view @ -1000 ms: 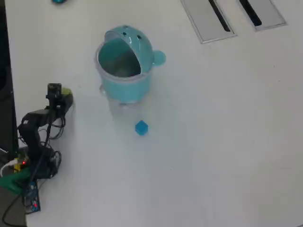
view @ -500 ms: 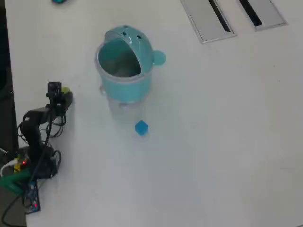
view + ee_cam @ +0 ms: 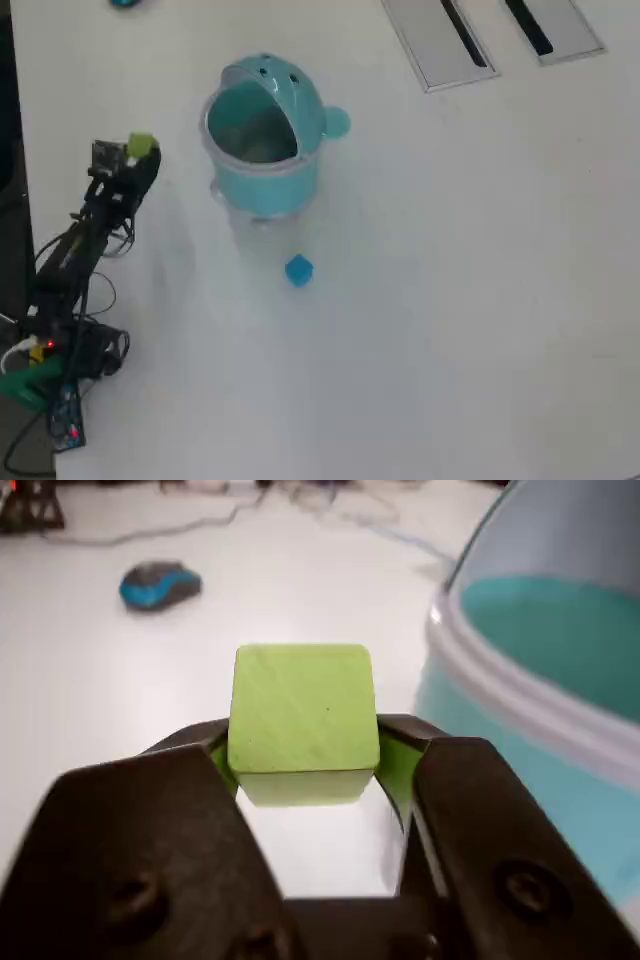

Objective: Grasp RGB lego blocks and put them in the bin one by one.

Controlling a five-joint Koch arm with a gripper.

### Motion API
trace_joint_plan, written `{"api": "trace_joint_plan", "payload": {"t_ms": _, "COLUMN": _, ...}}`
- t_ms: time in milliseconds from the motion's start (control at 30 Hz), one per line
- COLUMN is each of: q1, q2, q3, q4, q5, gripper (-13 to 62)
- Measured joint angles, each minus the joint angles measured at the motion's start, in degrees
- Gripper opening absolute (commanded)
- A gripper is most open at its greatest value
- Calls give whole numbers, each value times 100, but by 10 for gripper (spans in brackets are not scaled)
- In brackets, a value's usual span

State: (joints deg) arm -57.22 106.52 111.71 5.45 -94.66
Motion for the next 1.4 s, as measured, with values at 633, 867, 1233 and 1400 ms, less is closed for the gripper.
{"api": "trace_joint_plan", "payload": {"t_ms": 633, "q1": 1354, "q2": -1450, "q3": -2549, "q4": -527, "q5": 1099, "gripper": 105}}
{"api": "trace_joint_plan", "payload": {"t_ms": 867, "q1": 1670, "q2": -2399, "q3": -3305, "q4": -826, "q5": 1336, "gripper": 105}}
{"api": "trace_joint_plan", "payload": {"t_ms": 1233, "q1": 2030, "q2": -3050, "q3": -3981, "q4": -976, "q5": 1397, "gripper": 249}}
{"api": "trace_joint_plan", "payload": {"t_ms": 1400, "q1": 2048, "q2": -3050, "q3": -3981, "q4": -1002, "q5": 1371, "gripper": 294}}
